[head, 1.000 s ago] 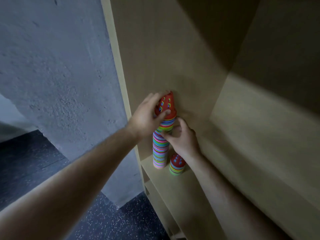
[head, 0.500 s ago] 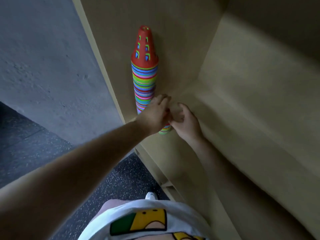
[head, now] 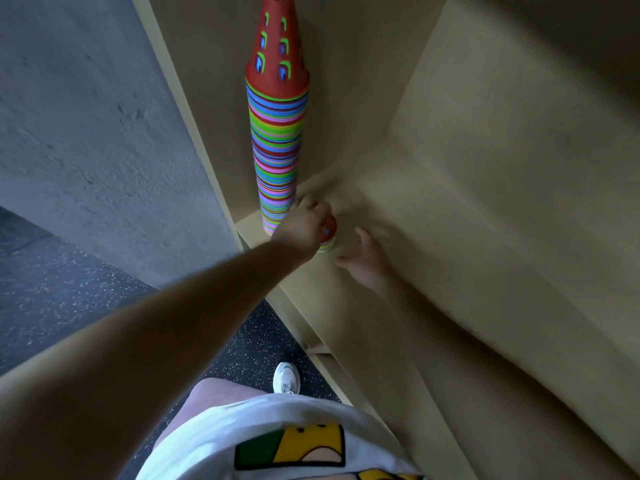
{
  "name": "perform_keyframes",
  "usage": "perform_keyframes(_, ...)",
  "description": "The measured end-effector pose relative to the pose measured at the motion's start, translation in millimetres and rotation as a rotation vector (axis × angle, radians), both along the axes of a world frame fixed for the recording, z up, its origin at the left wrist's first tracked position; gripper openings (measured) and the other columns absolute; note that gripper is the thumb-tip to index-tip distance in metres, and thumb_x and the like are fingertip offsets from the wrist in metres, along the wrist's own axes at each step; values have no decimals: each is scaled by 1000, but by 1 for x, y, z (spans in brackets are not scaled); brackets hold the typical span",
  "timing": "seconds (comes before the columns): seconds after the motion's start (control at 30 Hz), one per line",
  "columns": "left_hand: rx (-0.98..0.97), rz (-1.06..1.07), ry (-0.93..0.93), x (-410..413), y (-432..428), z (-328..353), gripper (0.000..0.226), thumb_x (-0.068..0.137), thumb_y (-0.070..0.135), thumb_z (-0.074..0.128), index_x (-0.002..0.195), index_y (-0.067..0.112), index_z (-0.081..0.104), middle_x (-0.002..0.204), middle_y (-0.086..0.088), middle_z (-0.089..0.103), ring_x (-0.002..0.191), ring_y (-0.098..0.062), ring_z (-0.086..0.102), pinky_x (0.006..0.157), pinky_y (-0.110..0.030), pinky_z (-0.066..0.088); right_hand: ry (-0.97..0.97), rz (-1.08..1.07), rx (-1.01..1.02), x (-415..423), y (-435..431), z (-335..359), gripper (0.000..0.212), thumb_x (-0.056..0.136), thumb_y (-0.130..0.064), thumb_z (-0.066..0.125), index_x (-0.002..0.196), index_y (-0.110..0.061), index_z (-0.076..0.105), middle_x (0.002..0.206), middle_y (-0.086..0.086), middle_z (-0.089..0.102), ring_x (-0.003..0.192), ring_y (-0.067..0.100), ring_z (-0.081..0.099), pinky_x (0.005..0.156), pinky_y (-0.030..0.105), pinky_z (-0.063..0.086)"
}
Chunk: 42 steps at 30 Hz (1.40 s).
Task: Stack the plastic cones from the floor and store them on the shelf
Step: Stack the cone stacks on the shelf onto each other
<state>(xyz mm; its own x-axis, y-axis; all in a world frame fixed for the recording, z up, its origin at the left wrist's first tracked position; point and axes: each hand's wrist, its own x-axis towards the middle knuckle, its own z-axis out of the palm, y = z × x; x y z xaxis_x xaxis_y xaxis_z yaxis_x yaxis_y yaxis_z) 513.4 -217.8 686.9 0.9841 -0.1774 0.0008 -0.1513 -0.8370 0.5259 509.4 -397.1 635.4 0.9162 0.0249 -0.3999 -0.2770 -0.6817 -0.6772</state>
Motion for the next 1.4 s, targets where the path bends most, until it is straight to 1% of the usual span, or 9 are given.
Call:
perform_keyframes(0.2, -76, 89, -16, -25, 27, -11, 35, 86, 0, 59, 120, 7, 59, 120, -18, 54, 103, -41, 55, 87, -49, 53, 237, -127, 159, 5, 10, -20, 104, 77, -14, 84, 158, -23, 19, 160, 9, 31, 141, 27, 40, 112, 36, 37)
perform_keyframes(0.37, -161, 129, -17, -36, 42, -16, 37, 82, -4, 62, 118, 6, 63, 120, -17, 58, 105, -38, 59, 90, -44, 53, 279, -211, 363, 6, 33, -28, 98, 78, 6, 76, 156, -17, 22, 138, 10, 57, 114, 18, 55, 102, 33, 44)
perform_keyframes(0.5, -229, 177, -5, -37, 44, -16, 39, 79, -9, 61, 116, 2, 65, 117, -19, 60, 102, -36, 61, 88, -37, 52, 314, -333, 466, 0, 33, -37, 97, 73, -1, 80, 154, -18, 28, 138, 9, 56, 116, 22, 59, 106, 42, 47)
perform_keyframes(0.63, -250, 185, 22, -39, 47, -16, 41, 84, -7, 63, 124, 2, 63, 122, -19, 60, 107, -36, 62, 91, -32, 49, 336, -336, 525, -5, 23, -35, 61, 70, -3, 78, 128, -11, 61, 118, 10, 69, 106, 22, 65, 94, 35, 52)
perform_keyframes(0.87, -500, 198, -150, -60, 51, 32, 32, 91, 4, 73, 121, 12, 64, 104, 3, 63, 91, -6, 61, 84, -28, 58, 55, -305, 566, -26, 18, 26, 52, 71, 6, 79, 107, -29, 63, 109, 1, 70, 99, 13, 66, 88, 26, 50)
perform_keyframes(0.93, -587, 171, -214, -67, 50, 64, 35, 91, 13, 76, 122, 22, 62, 107, 14, 64, 95, -3, 65, 85, -24, 57, -84, -258, 555, -29, 19, 61, 43, 73, 5, 79, 102, -25, 66, 103, 1, 72, 92, 10, 67, 82, 23, 49)
perform_keyframes(1.03, -615, 81, -338, -70, 52, 125, 36, 91, 26, 76, 121, 36, 58, 113, 15, 65, 103, -9, 66, 91, -36, 58, -271, -190, 591, -28, 23, 117, 37, 75, 8, 78, 96, -20, 66, 91, -4, 74, 79, 1, 67, 74, 19, 50)
perform_keyframes(1.2, -563, -29, -525, -60, 54, 234, 28, 92, 28, 74, 113, 33, 56, 108, 16, 63, 102, -15, 66, 89, -44, 57, -487, -95, 577, -15, 35, 195, 83, 73, -10, 87, 142, -28, 45, 142, -4, 48, 88, 3, 71, 80, 24, 55)
perform_keyframes(1.4, -456, -100, -759, -25, 59, 336, 27, 92, 31, 74, 114, 18, 65, 105, 4, 67, 96, -18, 67, 84, -45, 59, -629, 1, 693, -2, 63, 294, 76, 69, -15, 91, 135, -22, 54, 115, -15, 67, 85, 15, 74, 72, 22, 56)
